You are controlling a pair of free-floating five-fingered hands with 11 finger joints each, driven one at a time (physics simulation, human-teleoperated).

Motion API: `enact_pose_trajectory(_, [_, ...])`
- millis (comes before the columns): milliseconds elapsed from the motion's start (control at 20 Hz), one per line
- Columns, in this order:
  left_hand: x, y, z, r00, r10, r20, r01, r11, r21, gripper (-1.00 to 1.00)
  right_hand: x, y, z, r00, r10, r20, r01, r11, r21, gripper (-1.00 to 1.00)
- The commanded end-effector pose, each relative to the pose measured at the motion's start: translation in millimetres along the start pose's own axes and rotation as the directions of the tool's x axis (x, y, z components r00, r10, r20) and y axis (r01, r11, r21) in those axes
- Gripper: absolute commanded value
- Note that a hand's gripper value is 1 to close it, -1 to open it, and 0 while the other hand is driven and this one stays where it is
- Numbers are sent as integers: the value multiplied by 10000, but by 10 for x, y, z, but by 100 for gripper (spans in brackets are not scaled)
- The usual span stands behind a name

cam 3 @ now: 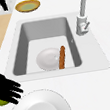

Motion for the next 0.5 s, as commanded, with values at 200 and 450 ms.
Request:
enact_pose_trajectory(200, [0, 0, 0, 10000, 0, 0, 0, 10000, 0, 0, -1, 321, -297, 9964, 485, 692, -486, 9988, 5, -100])
enact_pose_trajectory(450, [0, 0, 0, 10000, 0, 0, 0, 10000, 0, 0, 10, 441, -409, 9972, 306, 682, -300, 9995, -97, -100])
